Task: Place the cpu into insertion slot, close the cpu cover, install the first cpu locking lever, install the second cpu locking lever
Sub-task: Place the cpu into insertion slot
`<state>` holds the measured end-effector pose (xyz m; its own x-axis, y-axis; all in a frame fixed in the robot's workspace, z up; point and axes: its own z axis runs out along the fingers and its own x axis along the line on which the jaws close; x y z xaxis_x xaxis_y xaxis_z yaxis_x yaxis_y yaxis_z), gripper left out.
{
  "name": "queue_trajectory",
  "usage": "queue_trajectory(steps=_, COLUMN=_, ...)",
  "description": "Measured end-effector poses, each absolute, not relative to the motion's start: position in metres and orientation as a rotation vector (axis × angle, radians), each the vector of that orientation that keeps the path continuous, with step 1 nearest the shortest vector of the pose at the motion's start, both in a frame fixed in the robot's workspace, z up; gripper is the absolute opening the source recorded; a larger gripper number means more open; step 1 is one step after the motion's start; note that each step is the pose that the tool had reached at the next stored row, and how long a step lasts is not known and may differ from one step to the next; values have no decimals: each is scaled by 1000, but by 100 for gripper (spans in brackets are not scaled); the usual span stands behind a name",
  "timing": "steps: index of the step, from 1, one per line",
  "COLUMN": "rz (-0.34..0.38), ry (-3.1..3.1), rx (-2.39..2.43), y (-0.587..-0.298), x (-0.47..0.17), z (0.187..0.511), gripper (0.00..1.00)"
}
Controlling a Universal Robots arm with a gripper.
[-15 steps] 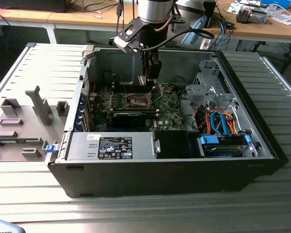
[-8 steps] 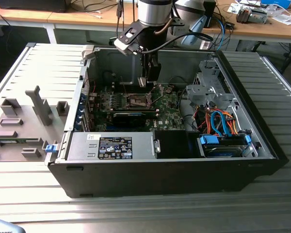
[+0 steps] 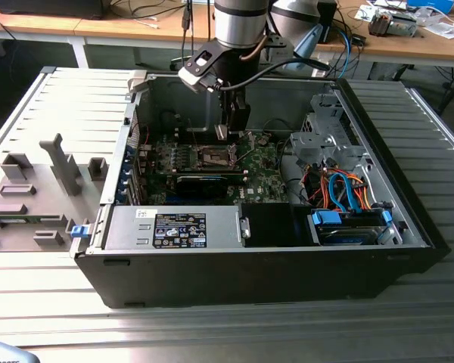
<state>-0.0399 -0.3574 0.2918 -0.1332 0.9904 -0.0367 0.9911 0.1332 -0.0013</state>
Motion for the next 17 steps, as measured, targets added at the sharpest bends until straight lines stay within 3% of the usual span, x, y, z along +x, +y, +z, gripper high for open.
queue_trajectory(steps=17, rz=-38, ry=2338, rx=2058, y=-357, x=-41, z=287, gripper=54)
